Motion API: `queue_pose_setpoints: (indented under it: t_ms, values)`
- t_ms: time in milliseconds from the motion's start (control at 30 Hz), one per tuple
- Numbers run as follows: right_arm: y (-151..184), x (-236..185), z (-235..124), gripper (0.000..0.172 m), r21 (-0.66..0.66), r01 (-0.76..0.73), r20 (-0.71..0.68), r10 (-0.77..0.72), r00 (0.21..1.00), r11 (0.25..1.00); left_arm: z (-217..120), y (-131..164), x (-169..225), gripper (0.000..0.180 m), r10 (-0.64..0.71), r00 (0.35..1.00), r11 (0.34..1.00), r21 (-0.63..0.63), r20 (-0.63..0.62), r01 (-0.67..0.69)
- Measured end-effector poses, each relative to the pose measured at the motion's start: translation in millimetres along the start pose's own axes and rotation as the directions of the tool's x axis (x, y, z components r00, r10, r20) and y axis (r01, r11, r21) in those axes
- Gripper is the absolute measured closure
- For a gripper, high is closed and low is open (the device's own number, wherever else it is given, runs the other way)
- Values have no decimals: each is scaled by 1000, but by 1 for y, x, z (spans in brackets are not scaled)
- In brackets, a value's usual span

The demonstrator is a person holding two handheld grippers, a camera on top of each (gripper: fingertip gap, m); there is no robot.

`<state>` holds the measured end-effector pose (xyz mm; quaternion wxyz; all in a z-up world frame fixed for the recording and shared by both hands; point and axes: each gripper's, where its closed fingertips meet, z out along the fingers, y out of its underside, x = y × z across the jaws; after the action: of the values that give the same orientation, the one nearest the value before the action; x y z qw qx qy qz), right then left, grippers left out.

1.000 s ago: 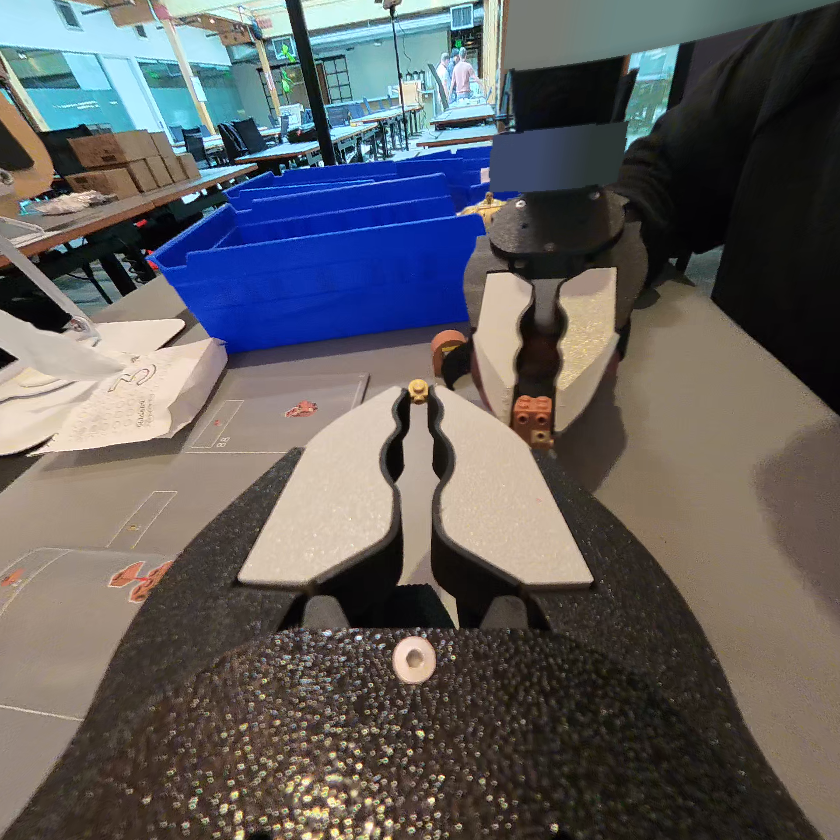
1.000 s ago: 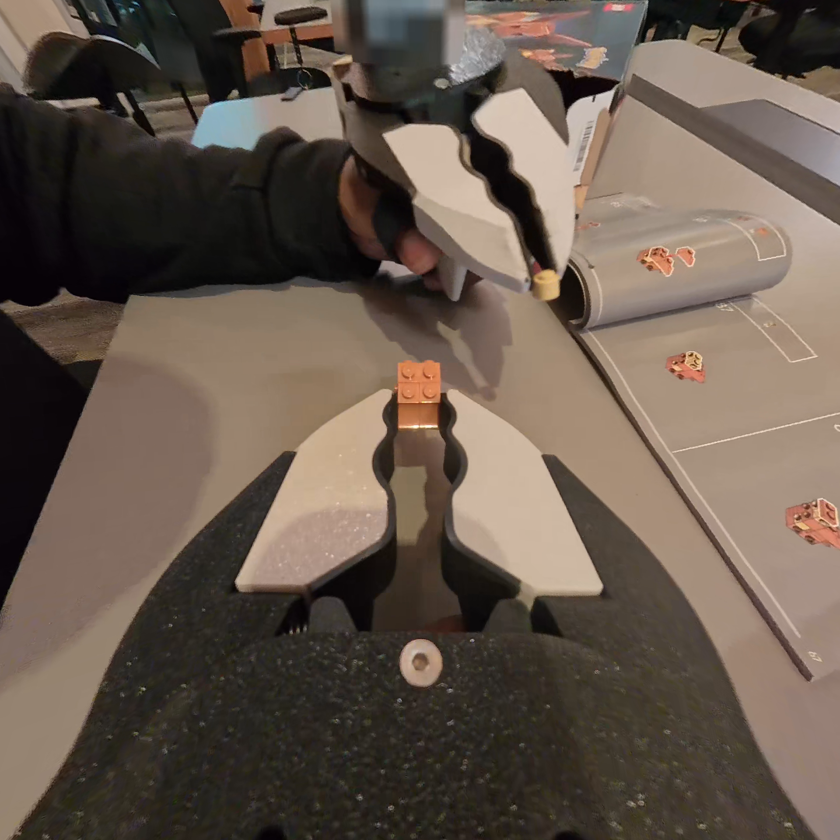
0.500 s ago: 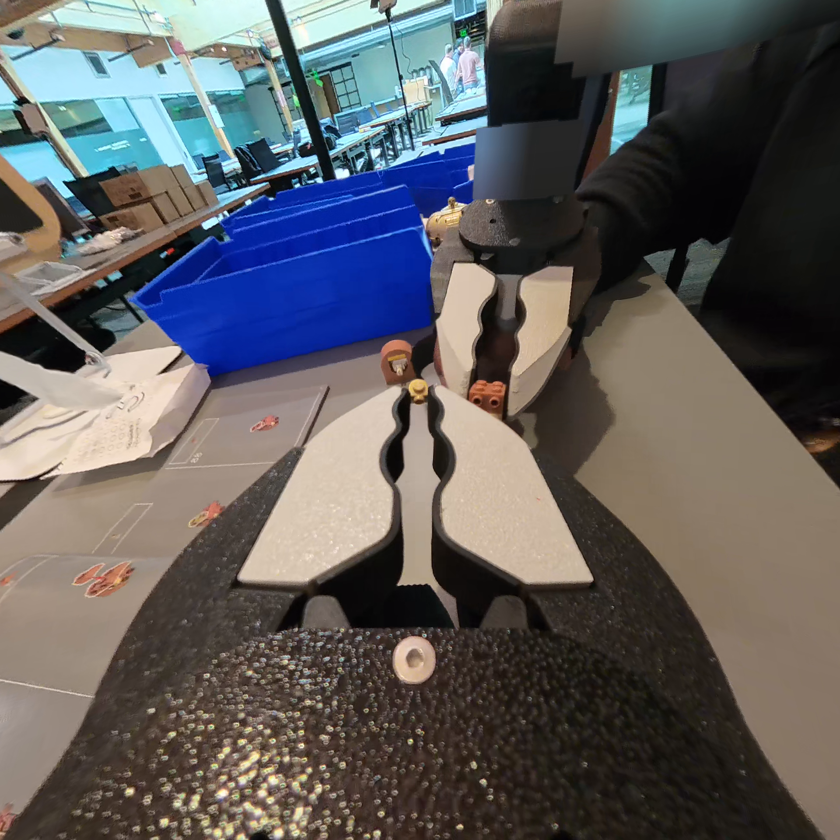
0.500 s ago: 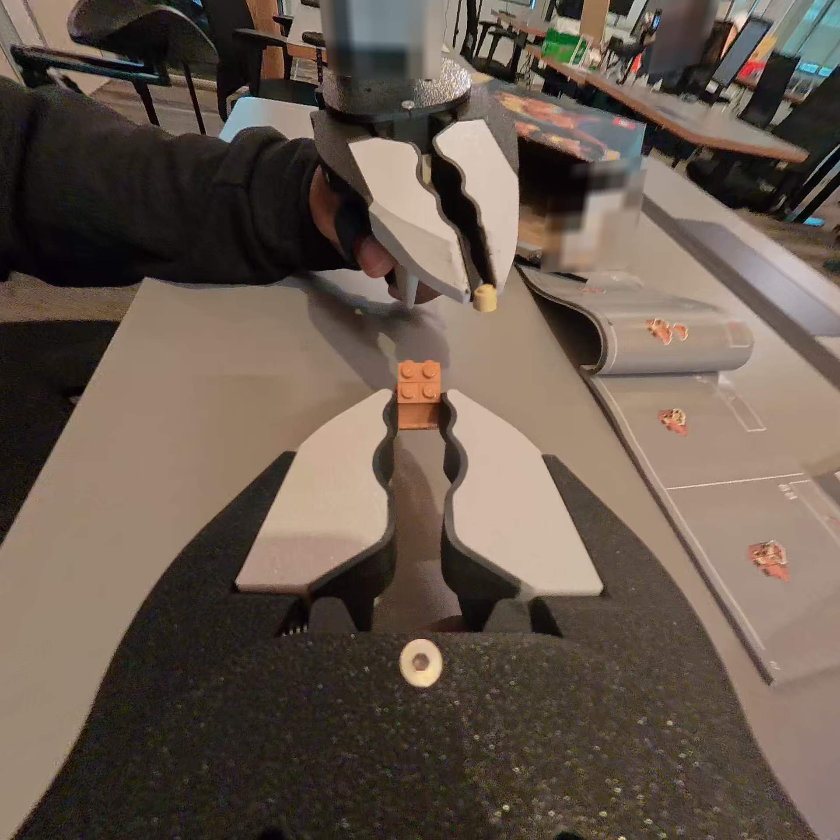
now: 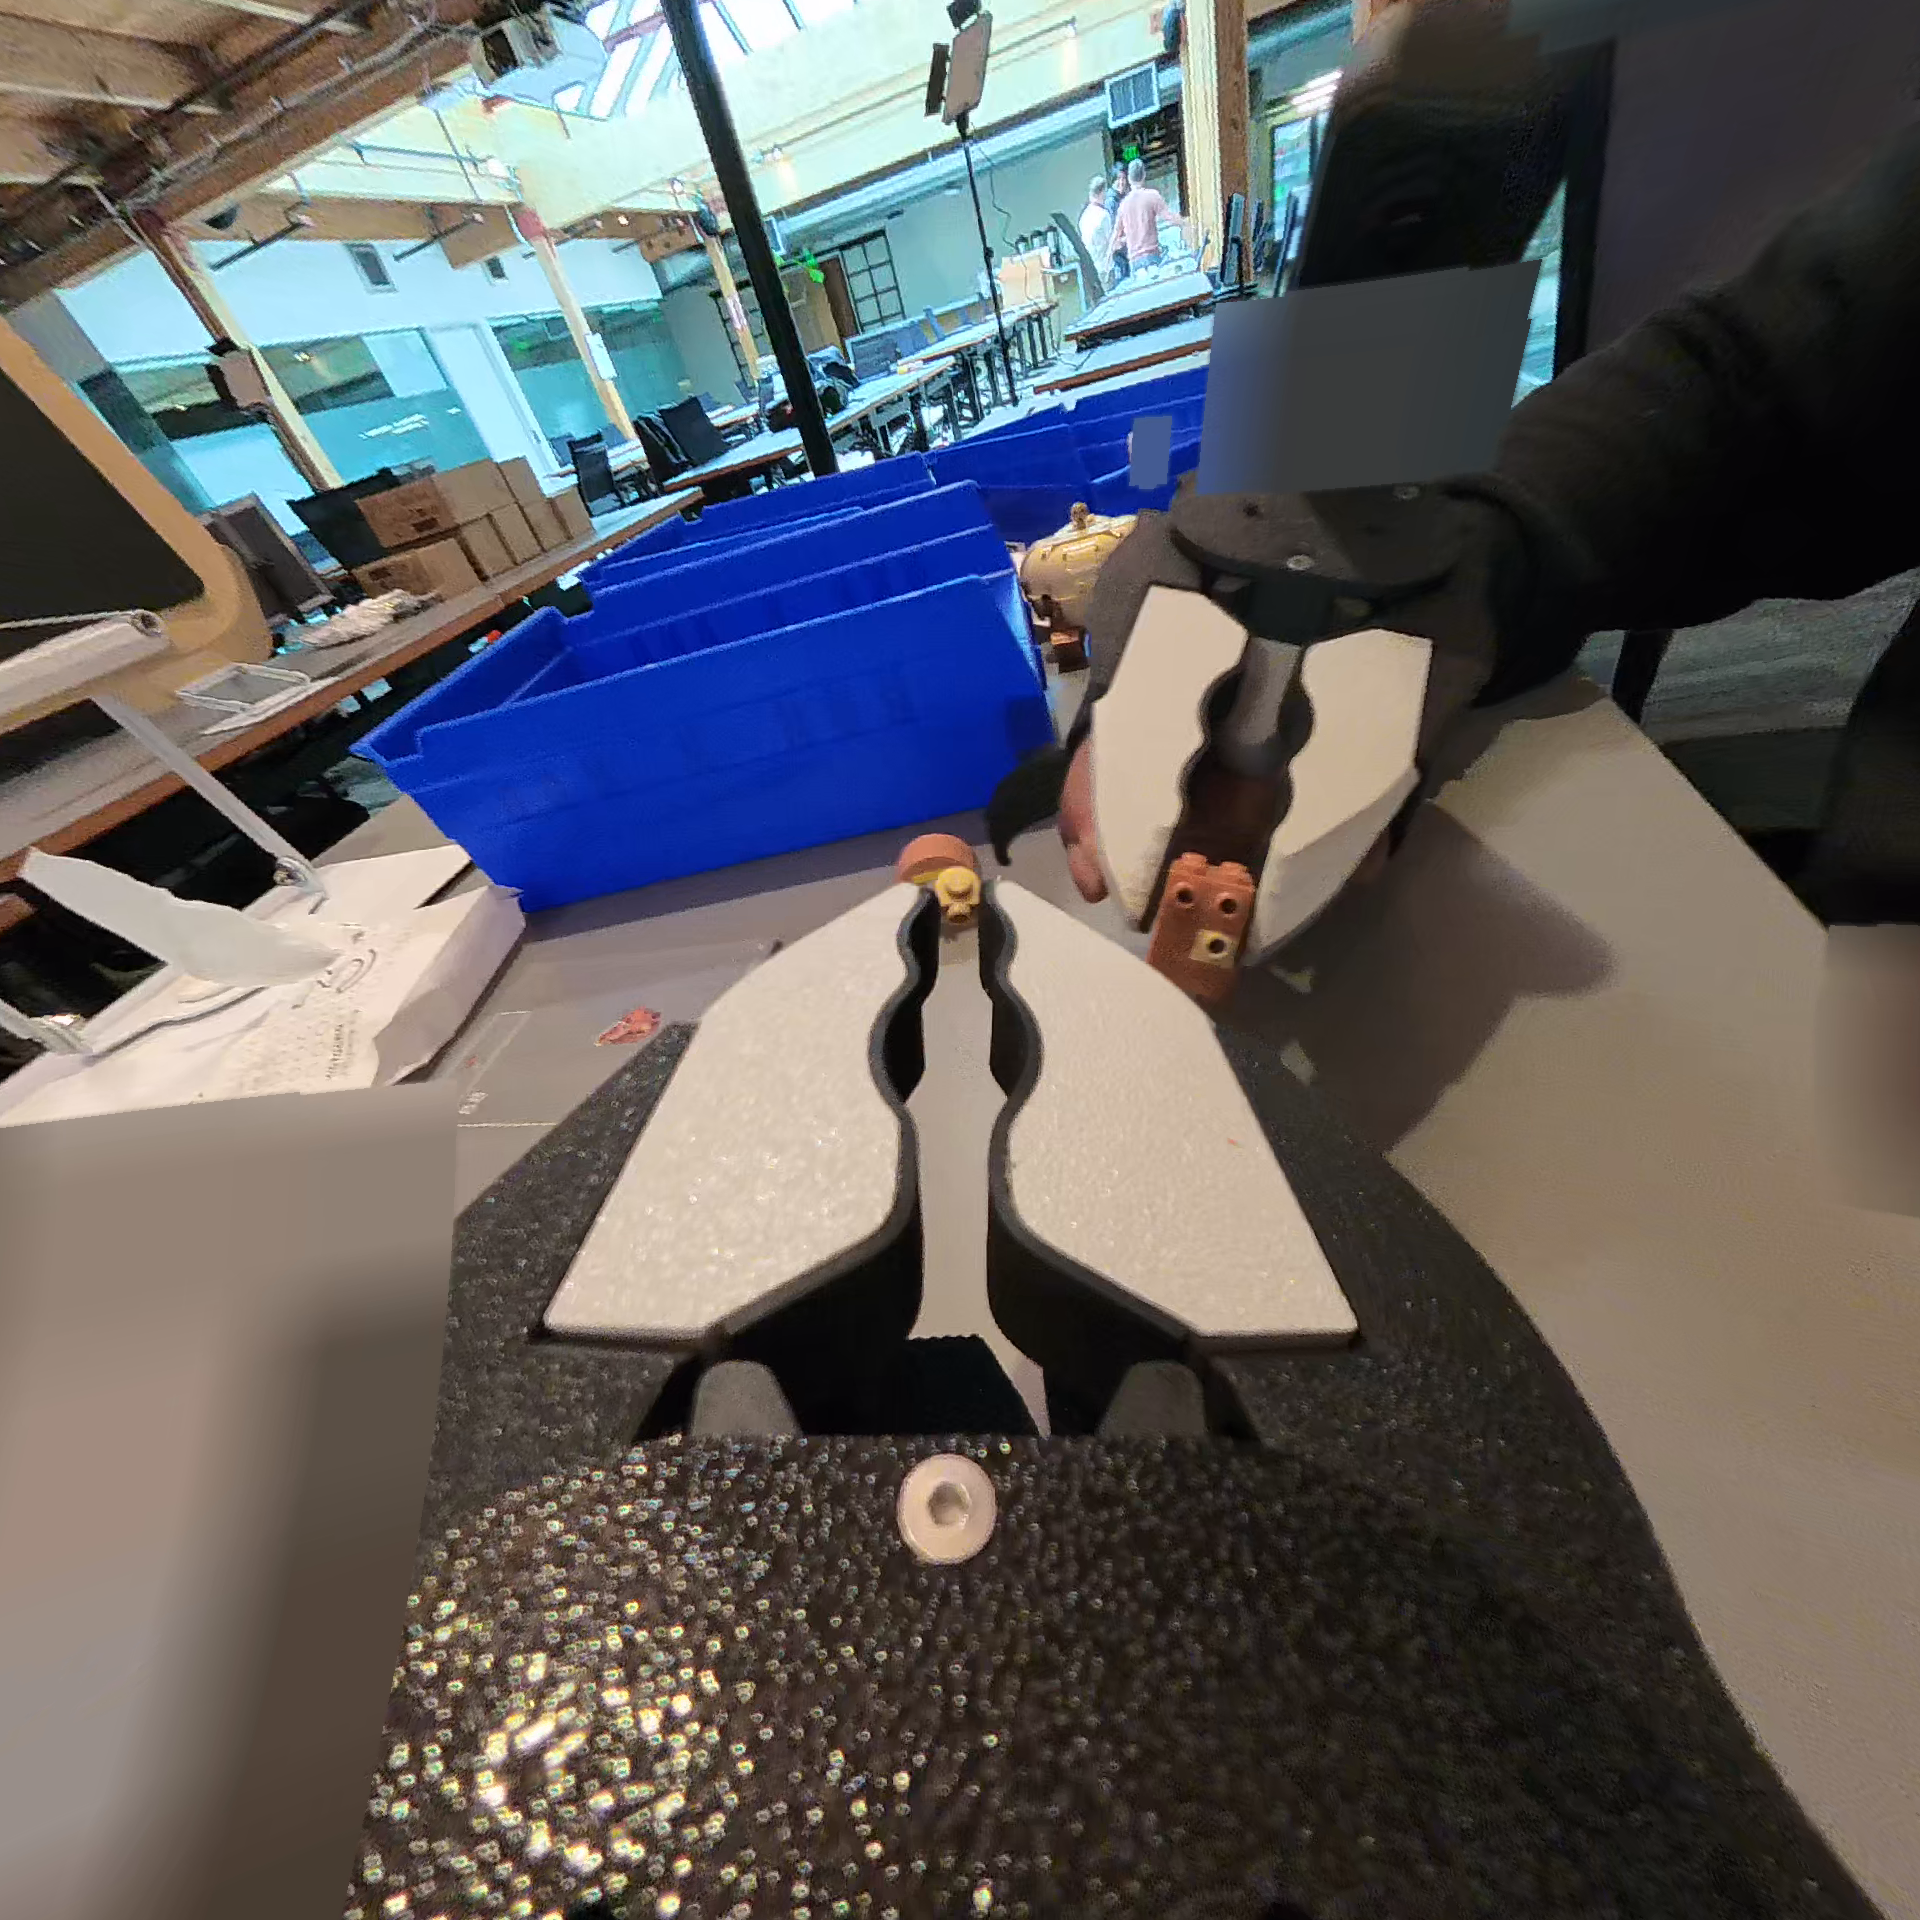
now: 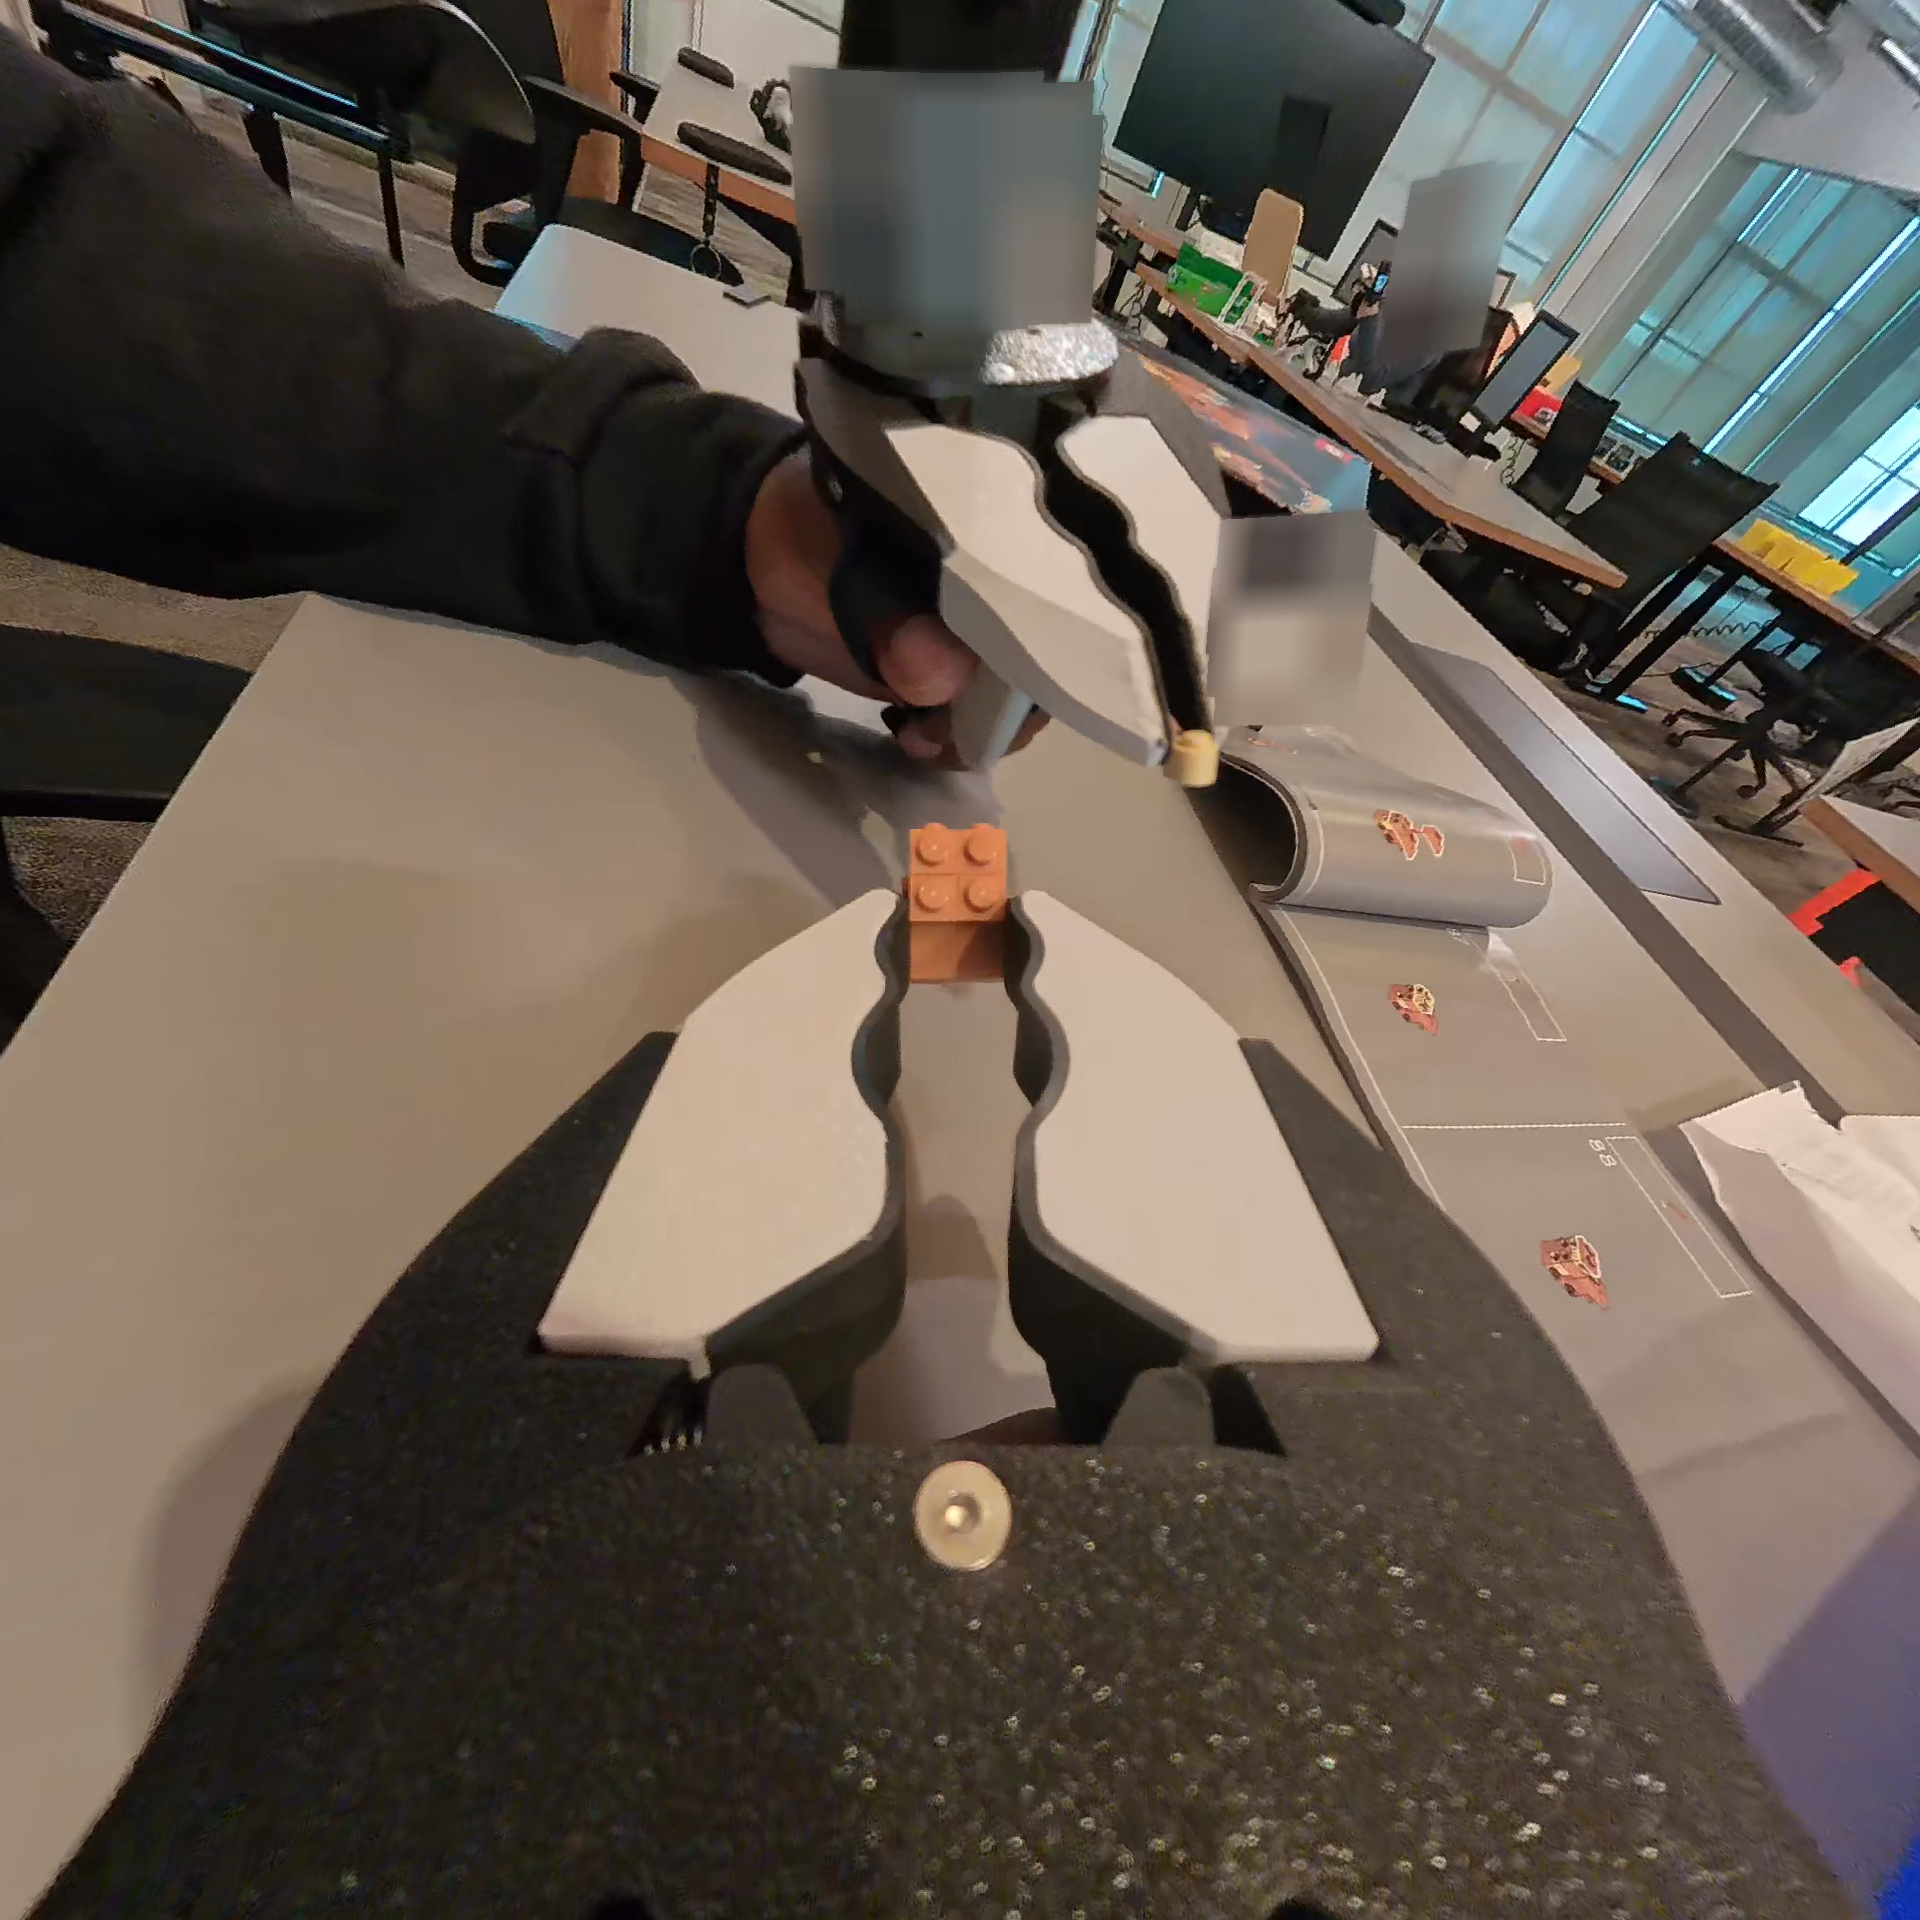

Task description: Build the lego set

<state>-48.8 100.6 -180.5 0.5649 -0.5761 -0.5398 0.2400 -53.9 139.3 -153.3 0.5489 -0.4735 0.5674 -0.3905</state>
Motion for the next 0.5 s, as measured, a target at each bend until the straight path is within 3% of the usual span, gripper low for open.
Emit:
queue_pose_setpoints:
  t_ms: [233, 500]
  values:
    - [-7, -2, -2, 155, 50, -88, 74, 84, 994, 995, 14, 5, -32, 174, -21, 999, 1000, 15, -27, 21]
    - [-3, 4, -8, 155, 50, 42, -27, -41, 999, 998, 15, 1, -35, 174, -97, 994, 994, 48, -52, 99]
